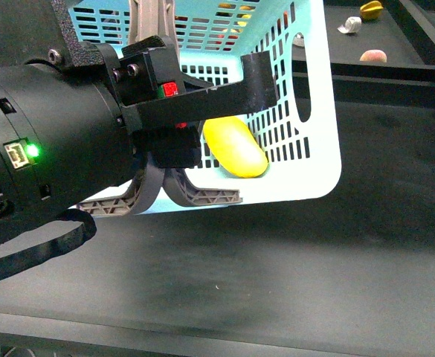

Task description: Pick mango with right arm and hold basket with left

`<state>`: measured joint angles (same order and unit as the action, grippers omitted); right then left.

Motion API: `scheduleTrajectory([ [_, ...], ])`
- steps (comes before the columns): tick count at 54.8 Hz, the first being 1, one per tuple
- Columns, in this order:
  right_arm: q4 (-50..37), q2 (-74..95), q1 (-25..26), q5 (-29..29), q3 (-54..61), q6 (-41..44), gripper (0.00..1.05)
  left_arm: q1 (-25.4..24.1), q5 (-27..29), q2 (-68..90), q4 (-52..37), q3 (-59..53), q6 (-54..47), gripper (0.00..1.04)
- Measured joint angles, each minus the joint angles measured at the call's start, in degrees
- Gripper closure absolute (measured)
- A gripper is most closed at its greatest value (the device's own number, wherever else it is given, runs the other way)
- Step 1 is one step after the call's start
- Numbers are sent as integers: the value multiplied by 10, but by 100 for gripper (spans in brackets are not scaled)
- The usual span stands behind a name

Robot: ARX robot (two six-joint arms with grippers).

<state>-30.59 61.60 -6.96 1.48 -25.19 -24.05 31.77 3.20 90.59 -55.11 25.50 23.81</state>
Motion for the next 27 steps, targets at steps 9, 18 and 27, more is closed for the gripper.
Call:
scheduleTrajectory([
  [9, 50, -118, 4, -48, 59, 23, 8, 0, 2, 0, 0, 0, 0, 100],
  [18, 51, -126, 5, -50, 59, 29, 8, 0, 1, 0, 0, 0, -2, 100],
  [27, -8, -135, 7, -73, 88, 127, 24, 0, 0, 0, 0, 0, -1, 100],
])
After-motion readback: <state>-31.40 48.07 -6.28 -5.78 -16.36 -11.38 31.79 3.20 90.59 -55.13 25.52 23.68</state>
